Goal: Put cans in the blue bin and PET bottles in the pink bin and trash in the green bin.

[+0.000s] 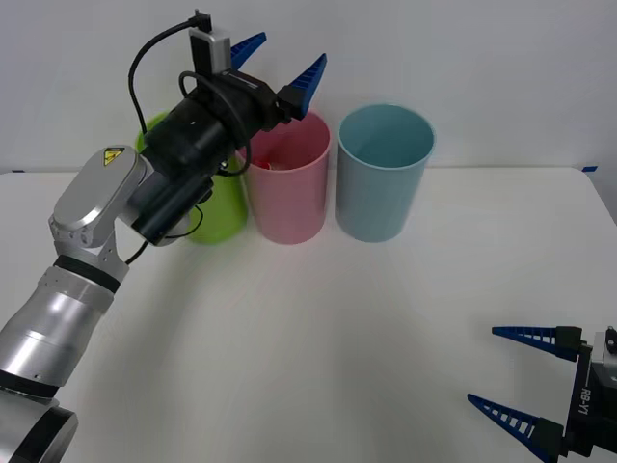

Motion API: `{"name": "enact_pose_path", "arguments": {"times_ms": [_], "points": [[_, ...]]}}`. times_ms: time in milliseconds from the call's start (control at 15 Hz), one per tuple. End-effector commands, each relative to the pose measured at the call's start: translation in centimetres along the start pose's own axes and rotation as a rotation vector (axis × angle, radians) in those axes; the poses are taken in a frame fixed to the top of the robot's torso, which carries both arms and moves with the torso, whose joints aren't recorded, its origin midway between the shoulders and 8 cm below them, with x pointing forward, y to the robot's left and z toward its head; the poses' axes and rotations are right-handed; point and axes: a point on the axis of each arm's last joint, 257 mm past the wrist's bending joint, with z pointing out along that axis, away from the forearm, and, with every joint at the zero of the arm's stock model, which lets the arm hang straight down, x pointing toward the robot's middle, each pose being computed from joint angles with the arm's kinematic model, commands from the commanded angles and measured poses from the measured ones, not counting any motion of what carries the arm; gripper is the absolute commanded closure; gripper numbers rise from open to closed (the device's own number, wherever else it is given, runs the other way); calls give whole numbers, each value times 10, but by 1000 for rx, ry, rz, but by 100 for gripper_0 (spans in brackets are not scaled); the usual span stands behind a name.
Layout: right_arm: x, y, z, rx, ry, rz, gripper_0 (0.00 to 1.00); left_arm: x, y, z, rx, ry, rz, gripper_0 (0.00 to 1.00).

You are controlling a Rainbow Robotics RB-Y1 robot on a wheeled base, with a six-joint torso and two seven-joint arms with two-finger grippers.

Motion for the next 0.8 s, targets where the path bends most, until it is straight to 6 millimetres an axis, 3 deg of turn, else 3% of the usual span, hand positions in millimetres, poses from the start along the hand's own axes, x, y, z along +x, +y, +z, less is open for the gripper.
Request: {"name": "enact_pose_path", "arguments": {"times_ms": [67, 467, 800], "points": [[0, 0, 0, 0, 0, 0, 0, -1, 1, 0, -1, -3, -6, 0], [0, 0, 0, 0, 0, 0, 0, -2, 4, -3, -3, -7, -33, 0], [0, 0, 0, 0, 0, 0, 0, 1, 10, -19, 2, -2, -46, 0]]}}
